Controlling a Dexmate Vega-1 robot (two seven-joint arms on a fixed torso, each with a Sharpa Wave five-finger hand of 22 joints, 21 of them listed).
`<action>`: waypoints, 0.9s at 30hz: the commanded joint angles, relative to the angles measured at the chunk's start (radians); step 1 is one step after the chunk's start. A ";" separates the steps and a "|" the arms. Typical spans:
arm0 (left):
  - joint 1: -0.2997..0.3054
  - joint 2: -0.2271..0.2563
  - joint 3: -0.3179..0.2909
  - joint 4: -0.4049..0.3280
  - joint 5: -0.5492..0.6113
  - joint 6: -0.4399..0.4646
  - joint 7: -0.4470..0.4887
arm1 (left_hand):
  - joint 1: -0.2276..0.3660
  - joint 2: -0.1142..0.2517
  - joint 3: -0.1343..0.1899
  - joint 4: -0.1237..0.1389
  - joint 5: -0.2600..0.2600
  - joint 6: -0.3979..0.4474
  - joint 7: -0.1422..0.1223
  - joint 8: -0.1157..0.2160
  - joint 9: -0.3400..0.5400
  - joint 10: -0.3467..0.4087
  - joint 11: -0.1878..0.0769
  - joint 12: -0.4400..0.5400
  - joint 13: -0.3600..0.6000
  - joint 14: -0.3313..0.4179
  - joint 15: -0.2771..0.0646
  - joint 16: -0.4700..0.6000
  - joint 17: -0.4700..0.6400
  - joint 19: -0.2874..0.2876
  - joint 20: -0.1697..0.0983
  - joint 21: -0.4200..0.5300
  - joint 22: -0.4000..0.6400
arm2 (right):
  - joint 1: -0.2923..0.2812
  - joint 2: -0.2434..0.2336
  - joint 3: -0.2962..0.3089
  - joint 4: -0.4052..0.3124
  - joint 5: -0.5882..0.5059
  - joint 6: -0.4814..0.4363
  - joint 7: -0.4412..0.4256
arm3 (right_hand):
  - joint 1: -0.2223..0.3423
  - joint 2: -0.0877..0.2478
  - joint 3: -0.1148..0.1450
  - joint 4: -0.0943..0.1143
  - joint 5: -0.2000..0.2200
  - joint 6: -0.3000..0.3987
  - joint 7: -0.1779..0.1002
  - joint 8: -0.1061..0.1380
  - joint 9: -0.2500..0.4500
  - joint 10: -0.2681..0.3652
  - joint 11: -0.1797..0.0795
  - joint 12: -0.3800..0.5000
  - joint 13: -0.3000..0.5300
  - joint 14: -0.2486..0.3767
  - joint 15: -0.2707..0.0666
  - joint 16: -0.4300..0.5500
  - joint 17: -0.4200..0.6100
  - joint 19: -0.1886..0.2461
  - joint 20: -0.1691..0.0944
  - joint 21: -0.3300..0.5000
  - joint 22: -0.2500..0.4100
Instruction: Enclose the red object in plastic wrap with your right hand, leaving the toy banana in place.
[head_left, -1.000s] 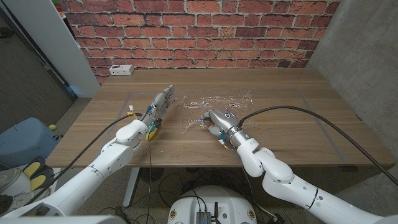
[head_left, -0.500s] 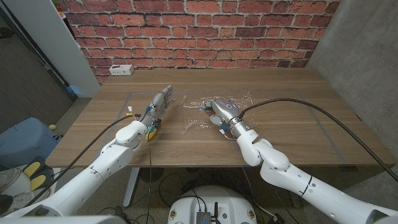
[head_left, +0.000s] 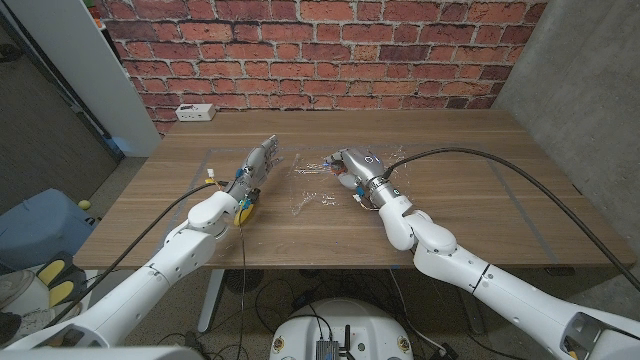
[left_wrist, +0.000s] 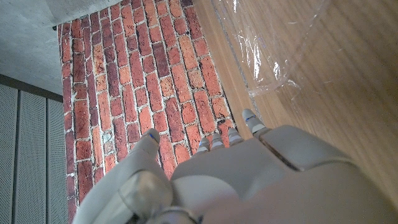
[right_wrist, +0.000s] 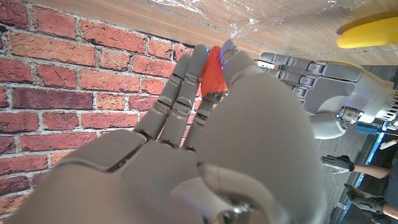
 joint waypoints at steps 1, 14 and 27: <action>-0.029 -0.011 0.011 0.019 0.004 0.019 -0.001 | -0.007 0.003 0.002 -0.004 0.007 0.006 -0.001 0.008 0.005 -0.040 0.008 0.002 0.003 -0.040 0.002 0.001 0.002 -0.067 0.002 -0.005 0.004 | 0.087 0.037 -0.026 0.129 0.049 0.035 -0.030 | 0.099 0.105 0.007 0.012 0.007 0.067 0.063 -0.001 0.005 0.025 0.006 0.000 0.004 0.009 -0.124 -0.005 0.005 -0.008 -0.095 0.010 0.002; -0.024 0.000 0.007 -0.002 0.003 0.044 0.017 | -0.008 0.003 0.002 -0.005 0.006 0.007 -0.001 0.007 0.005 -0.041 0.006 0.002 0.003 -0.042 0.002 -0.001 0.002 -0.066 0.003 -0.008 0.004 | 0.162 0.075 -0.070 0.253 0.096 0.015 -0.003 | 0.101 0.104 0.005 0.013 0.008 0.062 0.062 -0.006 0.006 0.020 0.005 -0.006 0.007 0.007 -0.124 -0.014 0.013 -0.017 -0.092 0.030 0.005; -0.011 0.013 0.001 -0.026 0.002 0.059 0.031 | -0.009 0.003 0.003 -0.005 0.007 0.006 0.000 0.005 0.005 -0.043 0.005 0.001 0.003 -0.044 -0.002 -0.002 0.002 -0.065 0.002 -0.011 0.004 | 0.187 0.085 -0.102 0.282 0.137 -0.064 0.050 | 0.080 0.053 -0.035 0.013 0.002 -0.019 0.060 -0.062 0.007 -0.068 0.009 -0.070 -0.005 -0.073 -0.128 -0.098 0.010 -0.056 -0.060 0.103 -0.001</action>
